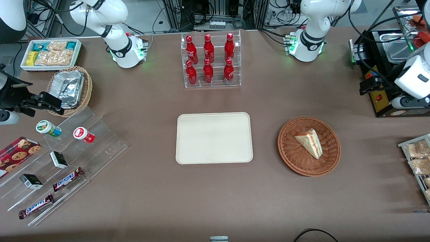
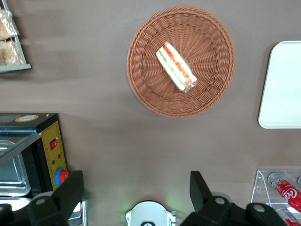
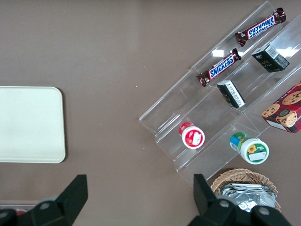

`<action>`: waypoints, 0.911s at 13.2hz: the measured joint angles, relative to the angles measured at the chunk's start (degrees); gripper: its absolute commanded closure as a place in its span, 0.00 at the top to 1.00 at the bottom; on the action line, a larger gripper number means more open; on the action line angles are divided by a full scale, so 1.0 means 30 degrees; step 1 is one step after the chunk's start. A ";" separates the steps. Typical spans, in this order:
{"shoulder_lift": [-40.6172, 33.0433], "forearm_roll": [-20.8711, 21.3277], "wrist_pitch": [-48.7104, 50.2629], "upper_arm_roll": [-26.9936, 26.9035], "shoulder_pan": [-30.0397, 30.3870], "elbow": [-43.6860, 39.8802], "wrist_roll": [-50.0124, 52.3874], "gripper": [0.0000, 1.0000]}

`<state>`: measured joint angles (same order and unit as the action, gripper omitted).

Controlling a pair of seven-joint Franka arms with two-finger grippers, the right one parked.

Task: Place sandwich from basket to tray
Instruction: 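Move the left gripper over the wrapped sandwich in the wicker basket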

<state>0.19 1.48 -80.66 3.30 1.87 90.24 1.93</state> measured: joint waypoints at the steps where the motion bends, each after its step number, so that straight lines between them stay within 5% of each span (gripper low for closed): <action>1: -0.0205 -0.0007 0.0000 -0.0082 0.0001 0.0218 -0.0093 0.99; 6: 0.0290 -0.0009 -0.1798 -0.0055 -0.0293 0.1277 0.1370 1.00; 12: 0.1445 -0.0030 -1.0600 0.0047 -0.1424 0.7062 1.0085 0.99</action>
<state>4.53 1.39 -112.46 3.45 -2.41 111.42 32.18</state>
